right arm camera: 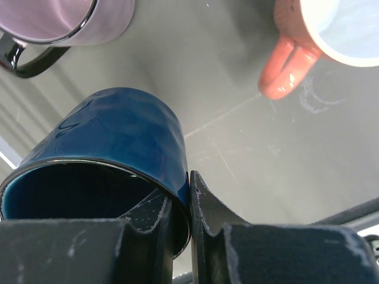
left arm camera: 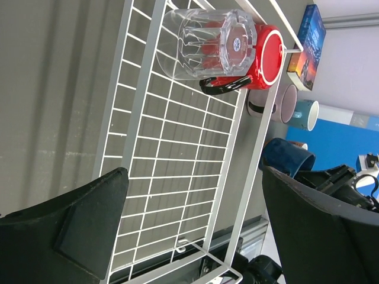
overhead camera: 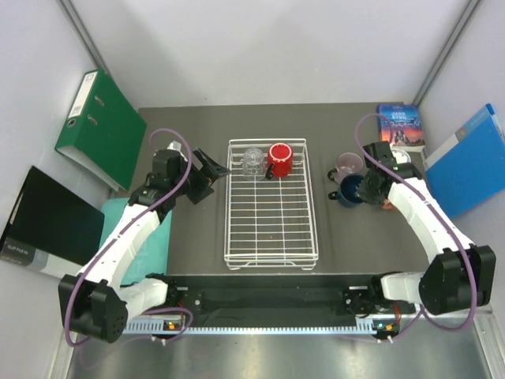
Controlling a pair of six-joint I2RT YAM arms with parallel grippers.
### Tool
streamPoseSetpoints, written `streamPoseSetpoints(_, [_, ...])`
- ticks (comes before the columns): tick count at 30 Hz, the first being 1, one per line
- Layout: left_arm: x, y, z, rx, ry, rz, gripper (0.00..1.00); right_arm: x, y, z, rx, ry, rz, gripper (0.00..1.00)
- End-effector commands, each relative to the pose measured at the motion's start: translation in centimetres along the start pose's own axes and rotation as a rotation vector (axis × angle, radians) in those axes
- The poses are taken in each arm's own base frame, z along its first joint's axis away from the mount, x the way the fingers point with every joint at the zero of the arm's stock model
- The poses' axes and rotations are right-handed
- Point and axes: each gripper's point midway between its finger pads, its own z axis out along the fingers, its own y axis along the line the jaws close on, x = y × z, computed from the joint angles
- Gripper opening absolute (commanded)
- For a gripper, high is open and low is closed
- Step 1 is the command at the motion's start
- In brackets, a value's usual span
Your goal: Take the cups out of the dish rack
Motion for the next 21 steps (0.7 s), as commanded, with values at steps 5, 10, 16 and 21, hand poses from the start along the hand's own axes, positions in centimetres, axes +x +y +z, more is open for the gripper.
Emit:
streamPoseSetpoints(5, [-0.2,0.2,-0.3,-0.005,-0.020,0.024,0.99,-3.2,2.4,2.6,-0.037,-0.064,0.052,0.00])
streamPoseSetpoints(10, [-0.3,0.2,-0.6,-0.019,-0.028,0.031,0.99,-1.8,1.8,4.9,0.012,-0.011,0.059,0.00])
streamPoseSetpoints(16, [-0.3,0.4,-0.3,-0.026,-0.027,0.028,0.99,-0.3,1.0,6.0,0.034,0.017,0.054,0.00])
streamPoseSetpoints(21, [-0.1,0.5,0.4,-0.027,-0.002,0.021,0.99,0.7,0.5,6.9,0.056,0.045,0.036,0.00])
